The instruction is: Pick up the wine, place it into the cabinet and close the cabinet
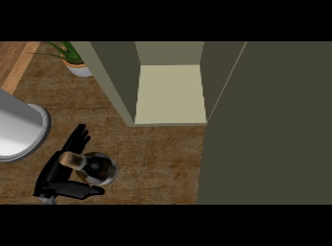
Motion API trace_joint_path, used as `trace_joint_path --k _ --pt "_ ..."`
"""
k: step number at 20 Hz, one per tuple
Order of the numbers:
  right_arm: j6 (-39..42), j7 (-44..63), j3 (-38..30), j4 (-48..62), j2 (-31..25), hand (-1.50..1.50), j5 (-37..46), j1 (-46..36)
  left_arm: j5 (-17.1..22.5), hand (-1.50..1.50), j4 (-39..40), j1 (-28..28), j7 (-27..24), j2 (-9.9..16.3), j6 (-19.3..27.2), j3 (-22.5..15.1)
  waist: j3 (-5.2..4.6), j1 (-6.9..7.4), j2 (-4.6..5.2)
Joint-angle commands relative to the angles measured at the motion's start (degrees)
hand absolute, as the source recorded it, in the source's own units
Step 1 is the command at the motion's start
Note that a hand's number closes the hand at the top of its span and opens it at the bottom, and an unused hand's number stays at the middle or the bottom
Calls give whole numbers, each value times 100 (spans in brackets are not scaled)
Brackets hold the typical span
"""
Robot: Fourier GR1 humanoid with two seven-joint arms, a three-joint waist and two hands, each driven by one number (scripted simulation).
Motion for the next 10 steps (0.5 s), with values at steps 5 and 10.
trace_joint_path --k 5,10 --pt "-48 664 -110 -1618 -128 -150 -561 346 -16 -150 236 87 -305 -686 406 -108 3 -32 -26" --pt "-103 691 -46 -1328 -88 -150 -360 241 246 -150 843 -33 -732 -469 -75 144 3 32 -1"
